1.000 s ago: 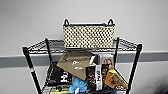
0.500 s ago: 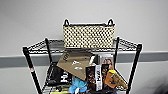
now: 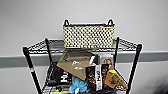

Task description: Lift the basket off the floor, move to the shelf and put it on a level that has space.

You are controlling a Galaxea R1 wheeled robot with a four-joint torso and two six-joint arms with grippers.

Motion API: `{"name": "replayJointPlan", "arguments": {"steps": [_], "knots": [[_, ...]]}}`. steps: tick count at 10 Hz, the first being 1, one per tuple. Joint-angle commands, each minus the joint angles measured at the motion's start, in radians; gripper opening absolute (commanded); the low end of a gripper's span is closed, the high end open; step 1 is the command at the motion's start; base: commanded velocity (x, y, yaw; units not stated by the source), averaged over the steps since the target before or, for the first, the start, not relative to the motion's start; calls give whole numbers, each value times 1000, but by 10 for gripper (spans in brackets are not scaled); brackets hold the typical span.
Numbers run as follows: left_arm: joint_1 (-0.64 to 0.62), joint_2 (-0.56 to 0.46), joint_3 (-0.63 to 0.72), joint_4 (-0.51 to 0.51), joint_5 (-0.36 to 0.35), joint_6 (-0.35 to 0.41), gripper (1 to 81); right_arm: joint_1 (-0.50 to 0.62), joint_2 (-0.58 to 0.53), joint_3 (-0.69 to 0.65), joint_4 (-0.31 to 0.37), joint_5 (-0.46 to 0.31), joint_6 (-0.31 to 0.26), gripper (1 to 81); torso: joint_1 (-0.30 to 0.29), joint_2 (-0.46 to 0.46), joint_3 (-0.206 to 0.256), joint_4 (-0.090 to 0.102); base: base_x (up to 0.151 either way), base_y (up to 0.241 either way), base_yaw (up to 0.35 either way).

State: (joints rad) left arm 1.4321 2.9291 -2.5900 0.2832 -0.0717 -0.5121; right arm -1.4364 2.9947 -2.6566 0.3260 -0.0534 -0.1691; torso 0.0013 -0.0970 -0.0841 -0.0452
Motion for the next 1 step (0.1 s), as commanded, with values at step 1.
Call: {"name": "replayJointPlan", "arguments": {"steps": [1], "knots": [[-55,65,-68,22,39,6,811,50,11,-9,-22,-40,-9,811,0,0,0,0,0,0,0]]}}
